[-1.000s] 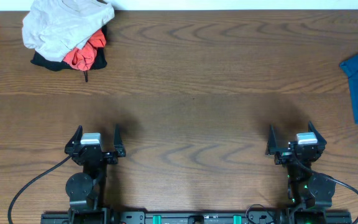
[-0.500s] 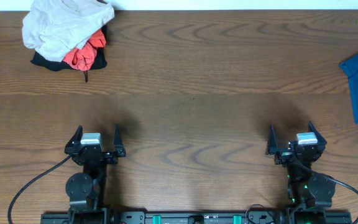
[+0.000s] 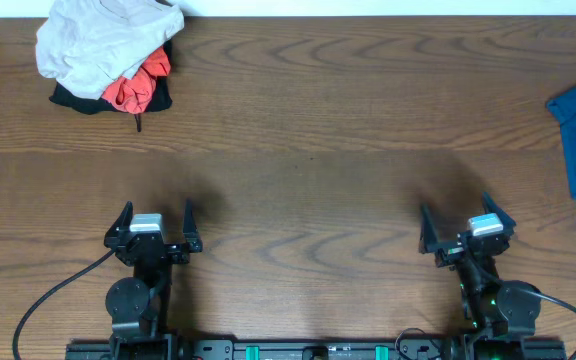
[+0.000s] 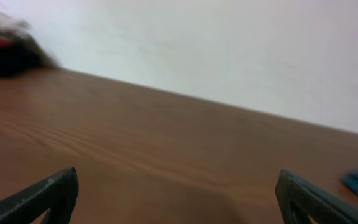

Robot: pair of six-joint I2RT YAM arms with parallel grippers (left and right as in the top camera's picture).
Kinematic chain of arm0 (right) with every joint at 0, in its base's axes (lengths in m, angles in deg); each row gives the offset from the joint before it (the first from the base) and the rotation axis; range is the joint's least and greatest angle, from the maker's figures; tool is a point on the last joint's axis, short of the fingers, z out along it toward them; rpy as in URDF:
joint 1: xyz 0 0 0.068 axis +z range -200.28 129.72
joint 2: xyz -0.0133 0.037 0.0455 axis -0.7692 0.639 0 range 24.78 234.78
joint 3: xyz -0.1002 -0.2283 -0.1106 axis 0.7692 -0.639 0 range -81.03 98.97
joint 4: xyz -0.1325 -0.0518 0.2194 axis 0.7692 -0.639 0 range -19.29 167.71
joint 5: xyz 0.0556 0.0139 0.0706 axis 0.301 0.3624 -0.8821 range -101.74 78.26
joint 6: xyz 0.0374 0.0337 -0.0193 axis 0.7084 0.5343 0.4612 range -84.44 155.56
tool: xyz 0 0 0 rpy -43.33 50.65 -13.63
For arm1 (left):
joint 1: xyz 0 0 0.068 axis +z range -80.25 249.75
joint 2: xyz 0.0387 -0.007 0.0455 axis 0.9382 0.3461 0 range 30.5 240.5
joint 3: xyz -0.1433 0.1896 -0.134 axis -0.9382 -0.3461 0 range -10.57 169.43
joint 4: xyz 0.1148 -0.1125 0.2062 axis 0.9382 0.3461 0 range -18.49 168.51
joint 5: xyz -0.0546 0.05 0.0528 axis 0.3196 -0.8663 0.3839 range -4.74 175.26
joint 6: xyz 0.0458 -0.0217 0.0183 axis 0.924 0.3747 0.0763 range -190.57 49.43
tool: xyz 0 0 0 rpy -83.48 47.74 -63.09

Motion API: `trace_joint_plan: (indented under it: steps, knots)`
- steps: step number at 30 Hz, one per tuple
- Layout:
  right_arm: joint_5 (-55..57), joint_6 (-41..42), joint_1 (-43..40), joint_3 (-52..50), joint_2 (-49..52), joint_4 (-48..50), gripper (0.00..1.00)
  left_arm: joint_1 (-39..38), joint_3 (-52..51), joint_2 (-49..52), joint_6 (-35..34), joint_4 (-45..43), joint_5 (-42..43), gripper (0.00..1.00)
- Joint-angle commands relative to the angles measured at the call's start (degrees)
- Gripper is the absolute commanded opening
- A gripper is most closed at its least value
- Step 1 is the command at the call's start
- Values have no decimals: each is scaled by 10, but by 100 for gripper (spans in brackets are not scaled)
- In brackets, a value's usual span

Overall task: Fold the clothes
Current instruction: 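Reach the right gripper toward the teal shirt at the right edge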

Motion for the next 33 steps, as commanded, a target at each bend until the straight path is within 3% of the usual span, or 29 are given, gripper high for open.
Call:
trace_joint_plan:
  steps: [1, 6, 10, 13, 21, 33]
  knots:
    - [-123, 48, 3, -1, -4, 30, 99, 2, -5, -4, 10, 25, 23, 98]
    - [-249, 58, 3, -1, -4, 174, 99, 2, -5, -4, 10, 25, 23, 98]
    - [-253, 79, 3, 9, -4, 281, 99, 2, -5, -4, 10, 25, 23, 98]
    - [-241, 81, 3, 42, -2, 283, 99, 2, -5, -4, 10, 25, 23, 98]
    - [-228, 23, 2, 188, 91, 168, 99, 2, -5, -4, 10, 25, 23, 98]
    - [-186, -31, 2, 460, 476, -139, 99, 2, -5, -4, 10, 25, 23, 98]
